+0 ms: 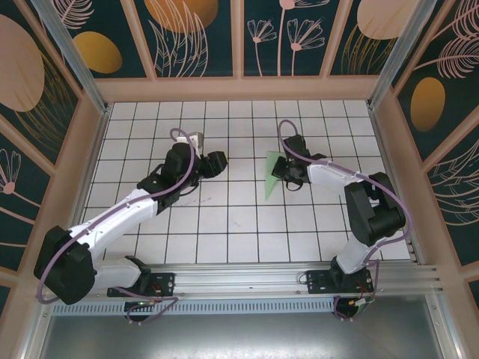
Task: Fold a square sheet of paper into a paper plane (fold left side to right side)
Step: Pick up the paper plane at the center of the table, then place the paper plane at the center of the table.
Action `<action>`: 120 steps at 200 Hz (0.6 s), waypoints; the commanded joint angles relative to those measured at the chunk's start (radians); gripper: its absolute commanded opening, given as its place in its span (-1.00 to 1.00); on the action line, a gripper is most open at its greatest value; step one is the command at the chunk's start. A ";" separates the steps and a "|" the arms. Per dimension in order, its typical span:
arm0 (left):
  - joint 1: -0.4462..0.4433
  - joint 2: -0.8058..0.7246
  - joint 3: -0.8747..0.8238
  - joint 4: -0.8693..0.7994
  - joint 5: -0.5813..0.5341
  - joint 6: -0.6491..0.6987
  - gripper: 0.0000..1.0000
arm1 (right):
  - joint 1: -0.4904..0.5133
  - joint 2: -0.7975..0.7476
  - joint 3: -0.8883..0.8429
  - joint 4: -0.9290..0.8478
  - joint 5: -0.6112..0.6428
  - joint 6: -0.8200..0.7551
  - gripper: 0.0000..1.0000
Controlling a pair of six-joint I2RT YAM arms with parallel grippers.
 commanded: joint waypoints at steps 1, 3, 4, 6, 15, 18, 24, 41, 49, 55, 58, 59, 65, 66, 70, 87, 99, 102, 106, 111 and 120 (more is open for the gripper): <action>-0.005 -0.033 -0.015 -0.029 -0.045 0.025 0.21 | 0.033 -0.070 0.047 0.000 -0.035 -0.042 -1.00; -0.005 -0.035 -0.014 -0.030 -0.045 0.025 0.21 | 0.035 -0.077 0.049 0.003 -0.042 -0.046 -1.00; -0.004 -0.036 -0.015 -0.030 -0.047 0.025 0.21 | 0.036 -0.082 0.049 0.006 -0.048 -0.050 -1.00; -0.004 -0.038 -0.014 -0.033 -0.051 0.026 0.21 | 0.039 -0.089 0.052 0.009 -0.060 -0.055 -1.00; -0.004 -0.048 -0.011 -0.045 -0.065 0.030 0.21 | 0.044 -0.119 0.057 0.018 -0.109 -0.062 -1.00; -0.004 -0.053 -0.010 -0.049 -0.071 0.031 0.21 | 0.044 -0.132 0.054 0.025 -0.130 -0.064 -1.00; -0.005 -0.061 -0.006 -0.056 -0.083 0.033 0.21 | 0.043 -0.153 0.044 0.052 -0.179 -0.067 -1.00; -0.004 -0.087 -0.007 -0.071 -0.110 0.038 0.22 | 0.040 -0.214 -0.034 0.147 -0.293 -0.036 -1.00; -0.005 -0.098 -0.010 -0.073 -0.118 0.038 0.22 | 0.034 -0.232 -0.085 0.196 -0.337 -0.013 -1.00; -0.004 -0.105 -0.011 -0.075 -0.122 0.039 0.23 | 0.028 -0.235 -0.123 0.229 -0.360 0.002 -1.00; -0.004 -0.108 -0.012 -0.076 -0.124 0.039 0.23 | 0.023 -0.236 -0.144 0.249 -0.371 0.010 -1.00; -0.004 -0.109 -0.013 -0.077 -0.125 0.039 0.23 | 0.022 -0.237 -0.151 0.254 -0.375 0.012 -1.00; -0.005 -0.113 -0.013 -0.079 -0.128 0.036 0.23 | 0.009 -0.231 -0.196 0.298 -0.400 0.027 -1.00; -0.005 -0.114 -0.014 -0.079 -0.128 0.036 0.23 | 0.006 -0.229 -0.203 0.305 -0.405 0.029 -1.00; -0.004 -0.116 -0.015 -0.081 -0.129 0.037 0.23 | -0.003 -0.223 -0.233 0.336 -0.421 0.038 -1.00; -0.004 -0.117 -0.017 -0.086 -0.131 0.035 0.24 | -0.037 -0.182 -0.319 0.430 -0.460 0.049 -1.00; -0.004 -0.114 -0.012 -0.094 -0.131 0.035 0.24 | -0.055 -0.154 -0.342 0.435 -0.454 0.026 -0.98; -0.005 -0.113 -0.013 -0.095 -0.131 0.034 0.24 | -0.059 -0.151 -0.347 0.435 -0.452 0.022 -0.98; -0.004 -0.112 -0.012 -0.096 -0.131 0.034 0.24 | -0.063 -0.150 -0.354 0.436 -0.446 0.015 -0.96; -0.004 -0.110 -0.011 -0.097 -0.130 0.032 0.24 | -0.069 -0.151 -0.365 0.438 -0.437 0.006 -0.93; -0.005 -0.109 -0.009 -0.099 -0.128 0.030 0.24 | -0.084 -0.154 -0.378 0.433 -0.428 -0.005 -0.88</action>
